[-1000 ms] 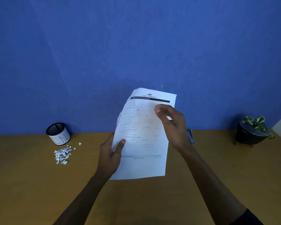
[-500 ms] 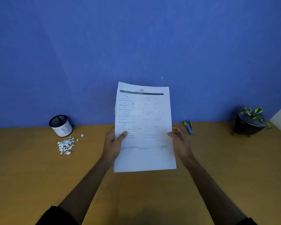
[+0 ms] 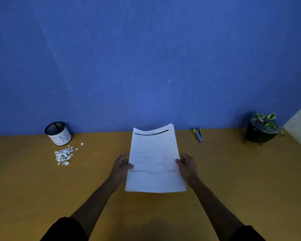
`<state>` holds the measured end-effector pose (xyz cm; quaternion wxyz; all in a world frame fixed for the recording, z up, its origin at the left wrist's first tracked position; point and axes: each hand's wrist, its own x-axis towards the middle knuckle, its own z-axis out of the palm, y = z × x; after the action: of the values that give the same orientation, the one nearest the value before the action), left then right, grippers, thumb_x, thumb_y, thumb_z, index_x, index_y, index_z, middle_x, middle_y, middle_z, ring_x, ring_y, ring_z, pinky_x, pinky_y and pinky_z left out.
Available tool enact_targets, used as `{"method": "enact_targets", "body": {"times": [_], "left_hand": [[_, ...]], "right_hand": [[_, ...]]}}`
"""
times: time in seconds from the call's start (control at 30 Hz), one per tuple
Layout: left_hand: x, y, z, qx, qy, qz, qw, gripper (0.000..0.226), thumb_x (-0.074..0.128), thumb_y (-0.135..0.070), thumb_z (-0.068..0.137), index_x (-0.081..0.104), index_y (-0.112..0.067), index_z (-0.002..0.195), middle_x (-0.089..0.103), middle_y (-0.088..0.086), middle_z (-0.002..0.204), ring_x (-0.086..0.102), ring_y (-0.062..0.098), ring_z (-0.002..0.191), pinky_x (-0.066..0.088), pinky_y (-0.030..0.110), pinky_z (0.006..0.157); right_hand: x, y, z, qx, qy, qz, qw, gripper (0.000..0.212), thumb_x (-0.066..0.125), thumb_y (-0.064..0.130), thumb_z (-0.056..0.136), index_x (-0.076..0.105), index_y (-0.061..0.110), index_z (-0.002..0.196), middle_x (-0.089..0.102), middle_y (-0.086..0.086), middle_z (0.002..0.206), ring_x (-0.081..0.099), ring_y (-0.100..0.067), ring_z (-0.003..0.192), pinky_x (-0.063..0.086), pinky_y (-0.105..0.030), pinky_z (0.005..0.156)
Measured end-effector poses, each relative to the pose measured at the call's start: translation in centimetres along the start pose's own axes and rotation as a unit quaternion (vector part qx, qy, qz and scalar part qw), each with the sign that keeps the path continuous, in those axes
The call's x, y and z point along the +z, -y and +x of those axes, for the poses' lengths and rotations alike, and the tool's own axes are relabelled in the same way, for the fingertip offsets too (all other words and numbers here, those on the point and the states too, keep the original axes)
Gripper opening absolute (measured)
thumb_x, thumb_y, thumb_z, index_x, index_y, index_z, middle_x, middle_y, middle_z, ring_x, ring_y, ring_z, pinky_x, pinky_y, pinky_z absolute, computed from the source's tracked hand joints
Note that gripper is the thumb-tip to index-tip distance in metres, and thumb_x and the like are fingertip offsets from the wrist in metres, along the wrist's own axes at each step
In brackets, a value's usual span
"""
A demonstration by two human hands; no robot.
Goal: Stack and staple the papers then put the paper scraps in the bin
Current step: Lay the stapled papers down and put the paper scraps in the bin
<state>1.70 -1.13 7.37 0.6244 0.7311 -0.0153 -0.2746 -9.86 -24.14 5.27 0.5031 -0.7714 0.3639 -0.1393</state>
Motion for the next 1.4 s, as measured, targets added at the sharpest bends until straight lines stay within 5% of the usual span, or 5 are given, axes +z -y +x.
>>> {"method": "enact_targets", "body": {"times": [0.53, 0.9, 1.13, 1.4], "left_hand": [[0.2, 4.1, 2.2, -0.04, 0.0, 0.09, 0.995, 0.058, 0.058, 0.013, 0.081, 0.051, -0.009, 0.134, 0.064, 0.009, 0.115, 0.062, 0.025, 0.105, 0.054, 0.04, 0.085], [0.4, 3.5, 4.7, 0.0, 0.02, 0.186, 0.982, 0.06, 0.051, 0.008, 0.081, 0.055, -0.021, 0.133, 0.064, 0.002, 0.124, 0.063, 0.018, 0.105, 0.054, 0.031, 0.08], [-0.3, 3.3, 5.9, -0.01, 0.047, 0.215, 0.975, 0.042, 0.056, -0.003, 0.084, 0.061, -0.019, 0.124, 0.067, 0.001, 0.12, 0.064, 0.016, 0.101, 0.051, 0.028, 0.079], [-5.3, 3.9, 6.2, 0.001, -0.007, 0.277, 0.961, 0.061, 0.066, -0.014, 0.086, 0.042, -0.009, 0.142, 0.048, 0.011, 0.141, 0.051, 0.027, 0.124, 0.047, 0.036, 0.097]], "right_hand": [[2.1, -2.4, 1.7, 0.073, 0.042, -0.042, 0.996, 0.027, 0.062, 0.022, 0.092, 0.07, 0.007, 0.113, 0.072, -0.007, 0.107, 0.066, -0.023, 0.093, 0.054, -0.035, 0.08], [2.7, -1.4, 3.7, 0.076, 0.124, -0.094, 0.985, 0.036, 0.063, 0.028, 0.091, 0.065, 0.009, 0.122, 0.069, -0.007, 0.12, 0.066, -0.026, 0.102, 0.048, -0.03, 0.078], [3.9, -2.1, 5.5, 0.089, 0.097, -0.14, 0.981, 0.061, 0.057, 0.053, 0.07, 0.065, 0.014, 0.117, 0.066, -0.008, 0.118, 0.064, -0.027, 0.104, 0.055, -0.044, 0.089], [7.0, 1.9, 3.1, -0.031, 0.033, -0.194, 0.98, 0.052, 0.066, 0.027, 0.087, 0.053, 0.012, 0.135, 0.051, -0.008, 0.14, 0.053, -0.027, 0.126, 0.048, -0.043, 0.102]]}}
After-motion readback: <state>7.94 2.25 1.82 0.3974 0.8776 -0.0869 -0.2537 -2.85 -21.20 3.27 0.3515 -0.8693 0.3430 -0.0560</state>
